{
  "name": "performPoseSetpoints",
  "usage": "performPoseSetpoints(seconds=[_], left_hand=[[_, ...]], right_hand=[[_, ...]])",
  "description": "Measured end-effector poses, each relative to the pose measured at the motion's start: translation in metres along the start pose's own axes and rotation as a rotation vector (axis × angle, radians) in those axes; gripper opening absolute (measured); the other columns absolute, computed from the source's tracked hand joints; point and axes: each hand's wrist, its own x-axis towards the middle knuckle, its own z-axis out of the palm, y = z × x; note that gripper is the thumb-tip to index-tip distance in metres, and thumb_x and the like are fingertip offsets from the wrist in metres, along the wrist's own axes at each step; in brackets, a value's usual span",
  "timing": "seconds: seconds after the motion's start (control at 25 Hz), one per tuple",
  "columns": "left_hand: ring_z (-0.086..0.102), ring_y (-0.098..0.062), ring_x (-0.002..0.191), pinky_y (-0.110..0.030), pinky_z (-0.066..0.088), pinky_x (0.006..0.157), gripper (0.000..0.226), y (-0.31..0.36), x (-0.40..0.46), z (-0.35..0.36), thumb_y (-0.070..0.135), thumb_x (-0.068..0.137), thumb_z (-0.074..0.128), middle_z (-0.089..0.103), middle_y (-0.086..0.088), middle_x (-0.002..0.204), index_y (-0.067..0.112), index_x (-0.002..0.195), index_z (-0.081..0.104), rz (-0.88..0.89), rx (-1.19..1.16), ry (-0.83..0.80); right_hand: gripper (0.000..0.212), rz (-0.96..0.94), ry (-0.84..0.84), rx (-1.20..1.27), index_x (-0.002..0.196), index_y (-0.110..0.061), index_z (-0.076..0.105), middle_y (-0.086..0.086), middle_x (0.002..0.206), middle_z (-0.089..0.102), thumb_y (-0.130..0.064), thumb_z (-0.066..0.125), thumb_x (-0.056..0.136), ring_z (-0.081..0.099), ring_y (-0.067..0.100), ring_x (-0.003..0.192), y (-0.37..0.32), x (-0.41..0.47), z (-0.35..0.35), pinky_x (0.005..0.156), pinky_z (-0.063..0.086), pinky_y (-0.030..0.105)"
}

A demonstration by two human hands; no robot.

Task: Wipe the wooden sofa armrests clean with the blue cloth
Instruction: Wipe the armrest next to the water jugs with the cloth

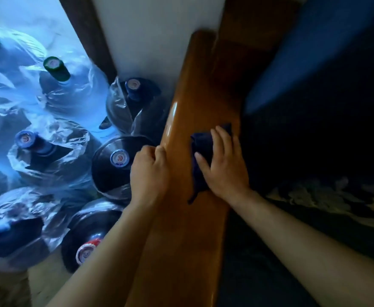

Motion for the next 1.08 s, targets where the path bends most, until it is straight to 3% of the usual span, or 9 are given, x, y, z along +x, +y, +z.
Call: performPoseSetpoints(seconds=[0.08,0.24,0.36,0.44,0.56,0.68,0.84,0.96,1.08], left_hand=[[0.058,-0.013,0.069,-0.034,0.04,0.057,0.03,0.0,-0.002,-0.002,0.041,0.103,0.04,0.062,0.001,0.081,0.022,0.089,0.058,-0.002,0.013,0.003],[0.052,-0.001,0.057,-0.031,0.034,0.055,0.03,-0.013,-0.023,-0.016,0.04,0.101,0.042,0.057,0.009,0.07,0.027,0.077,0.056,0.014,0.045,-0.039],[0.058,-0.002,0.074,-0.027,0.04,0.063,0.026,-0.048,-0.071,-0.036,0.037,0.103,0.043,0.066,0.01,0.087,0.027,0.098,0.066,0.026,0.086,-0.06],[0.062,-0.009,0.089,-0.024,0.042,0.072,0.028,-0.079,-0.112,-0.049,0.033,0.104,0.044,0.069,0.006,0.102,0.024,0.113,0.069,0.001,0.135,-0.072],[0.062,-0.02,0.111,-0.04,0.048,0.095,0.035,-0.118,-0.166,-0.07,0.032,0.104,0.043,0.07,-0.002,0.12,0.02,0.127,0.067,-0.082,0.16,-0.139],[0.063,-0.018,0.115,-0.044,0.05,0.103,0.039,-0.146,-0.195,-0.093,0.036,0.104,0.043,0.07,-0.001,0.125,0.022,0.133,0.064,-0.112,0.181,-0.211],[0.072,-0.033,0.099,-0.057,0.055,0.096,0.033,-0.159,-0.189,-0.118,0.036,0.104,0.045,0.077,-0.011,0.101,0.017,0.105,0.072,-0.298,-0.01,-0.344],[0.073,-0.026,0.086,-0.049,0.059,0.089,0.041,-0.161,-0.17,-0.131,0.042,0.105,0.041,0.076,-0.009,0.097,0.011,0.104,0.068,-0.566,-0.195,-0.425],[0.071,-0.024,0.081,-0.039,0.057,0.072,0.045,-0.164,-0.164,-0.135,0.046,0.105,0.038,0.076,-0.009,0.097,0.011,0.104,0.067,-0.584,-0.161,-0.514]], right_hand=[[0.076,0.01,-0.026,0.072,0.157,-0.012,0.031,0.007,0.164,0.027,-0.059,0.044,0.098,0.024,0.034,0.151,0.012,0.016,-0.005,0.122,0.03,0.049],[0.083,0.456,0.179,0.374,0.154,-0.009,0.033,0.012,0.157,0.035,-0.054,0.063,0.092,0.042,0.032,0.139,-0.009,-0.012,0.008,0.111,0.04,0.039],[0.085,0.641,0.187,0.576,0.148,-0.003,0.038,0.015,0.143,0.051,-0.058,0.066,0.09,0.057,0.03,0.126,-0.033,-0.119,0.018,0.104,0.049,0.036],[0.089,0.776,0.082,0.64,0.137,-0.004,0.047,0.012,0.124,0.063,-0.076,0.056,0.084,0.066,0.028,0.112,-0.049,-0.214,0.014,0.093,0.056,0.037],[0.098,0.928,-0.109,0.56,0.12,-0.007,0.053,0.009,0.106,0.065,-0.092,0.047,0.072,0.069,0.03,0.097,-0.077,-0.313,0.005,0.073,0.052,0.033],[0.083,0.938,-0.009,0.476,0.127,-0.001,0.052,0.019,0.121,0.064,-0.072,0.06,0.084,0.066,0.038,0.108,-0.074,-0.265,0.013,0.081,0.048,0.038],[0.08,0.804,0.167,0.201,0.152,-0.009,0.039,0.015,0.155,0.043,-0.064,0.052,0.094,0.044,0.041,0.139,-0.097,-0.177,0.02,0.113,0.041,0.051],[0.079,0.57,0.124,0.023,0.156,-0.013,0.038,0.011,0.164,0.034,-0.063,0.046,0.095,0.023,0.047,0.152,-0.162,-0.231,0.042,0.123,0.021,0.058],[0.093,0.402,0.025,0.039,0.16,-0.014,0.027,0.008,0.169,0.023,-0.06,0.061,0.088,0.012,0.046,0.155,-0.21,-0.327,0.063,0.126,0.015,0.058]])
